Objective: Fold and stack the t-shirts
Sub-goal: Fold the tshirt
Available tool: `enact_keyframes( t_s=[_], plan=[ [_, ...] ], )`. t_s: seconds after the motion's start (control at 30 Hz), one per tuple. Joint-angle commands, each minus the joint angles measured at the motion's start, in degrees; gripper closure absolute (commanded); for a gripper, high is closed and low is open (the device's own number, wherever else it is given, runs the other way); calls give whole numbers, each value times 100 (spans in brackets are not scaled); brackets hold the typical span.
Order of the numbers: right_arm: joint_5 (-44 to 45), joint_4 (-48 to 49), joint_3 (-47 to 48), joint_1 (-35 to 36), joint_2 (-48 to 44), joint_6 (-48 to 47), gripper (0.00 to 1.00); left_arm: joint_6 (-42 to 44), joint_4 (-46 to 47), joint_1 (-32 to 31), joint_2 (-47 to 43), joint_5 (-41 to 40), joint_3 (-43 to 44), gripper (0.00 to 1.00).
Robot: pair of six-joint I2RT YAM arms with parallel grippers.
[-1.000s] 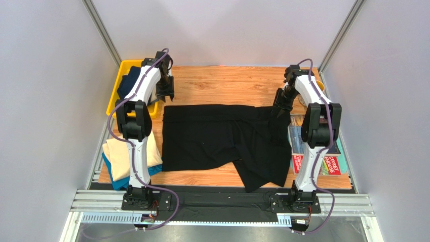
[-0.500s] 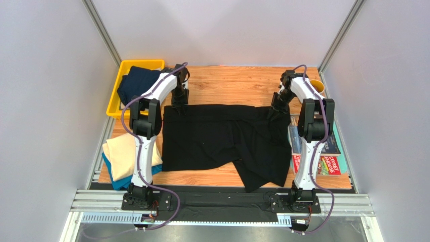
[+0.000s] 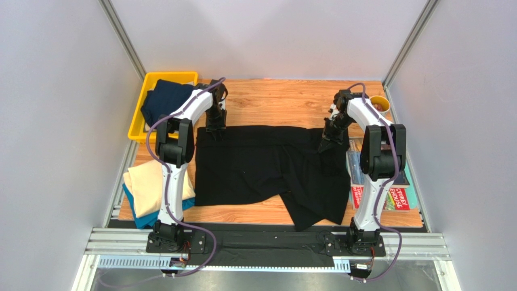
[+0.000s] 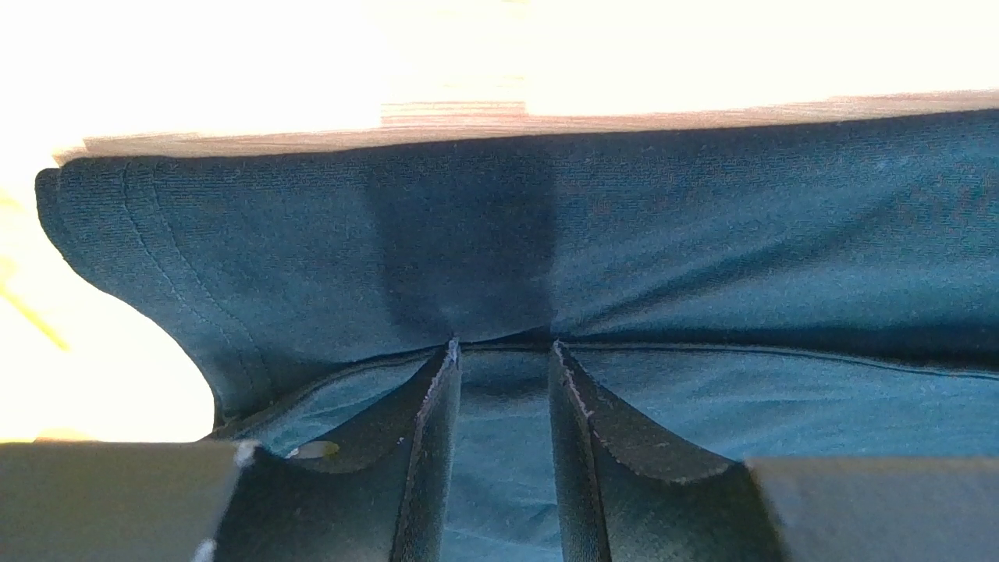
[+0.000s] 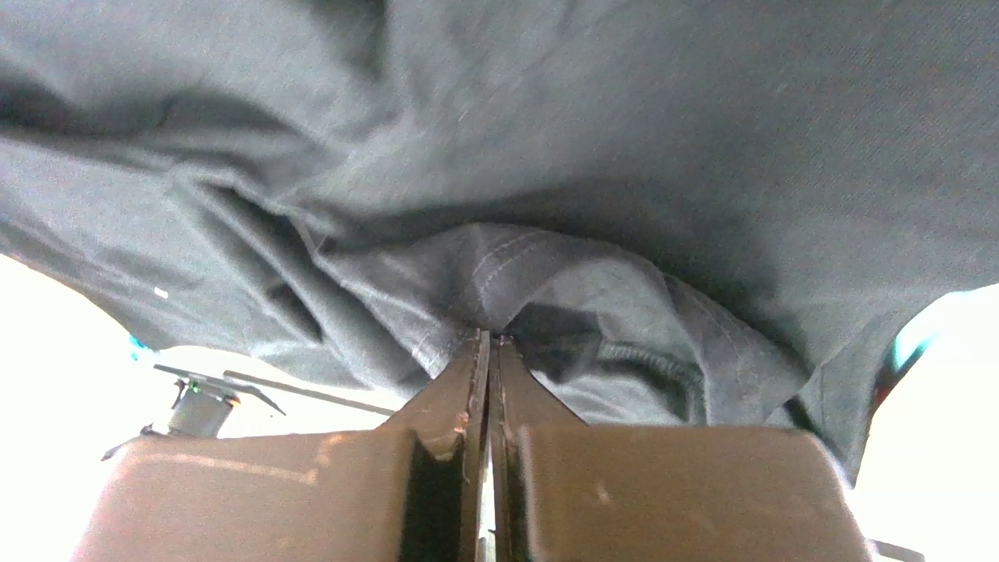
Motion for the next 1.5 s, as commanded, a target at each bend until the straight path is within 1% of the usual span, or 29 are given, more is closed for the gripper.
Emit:
enact_keyframes(
  t_s=[0.0,0.13,0.2,0.23,0.27,0.33,0.43,0.47,0.53,0.57,0.63,0.67,0.83,0.9,0.93,1.2,1.47],
  plan=[
    [-166,-240,-71,149,-429,-109,100,-58,42,-8,-139,6,7,60],
    [-148,-548,-79,369,-622,-126,100,-50,33,-8,-139,-37,42,60],
    [-113,-724,-97,527,-666,-91,98,-41,24,-8,-113,-64,86,60],
    [-95,-768,-167,580,-675,-56,95,-41,24,-8,-95,-55,95,60],
    [-121,-795,-220,624,-666,-21,86,-41,15,-17,-86,-46,112,60],
    [-165,-848,-395,764,-666,41,85,-41,7,-8,-51,-29,156,60],
    [-279,-865,-562,932,-745,67,92,-14,-20,-8,-60,-55,191,61],
    [-306,-865,-659,975,-780,93,99,-6,-29,-8,-51,-55,191,60],
    [-298,-865,-712,1046,-868,146,100,29,-37,-8,-51,-99,191,61],
    [-254,-839,-712,1064,-912,155,96,47,-37,-8,-51,-108,191,61],
    [-18,-699,-660,1073,-1078,164,84,56,-46,-9,-43,-125,183,61],
    [123,-698,-590,1073,-1106,155,73,73,-46,-8,-42,-117,182,60],
    [756,-602,-63,1011,-1273,155,66,91,-55,-8,-42,-108,191,61],
    [984,-497,-1,941,-1255,94,62,109,-55,-8,-69,-117,174,61],
    [1064,-444,0,915,-1186,76,58,117,-46,-8,-69,-117,156,61],
    [1293,162,26,739,-544,-21,57,196,-20,-8,-165,-143,-2,61],
    [1249,304,482,686,1,6,57,223,50,-8,-358,-152,-344,61]
  ],
)
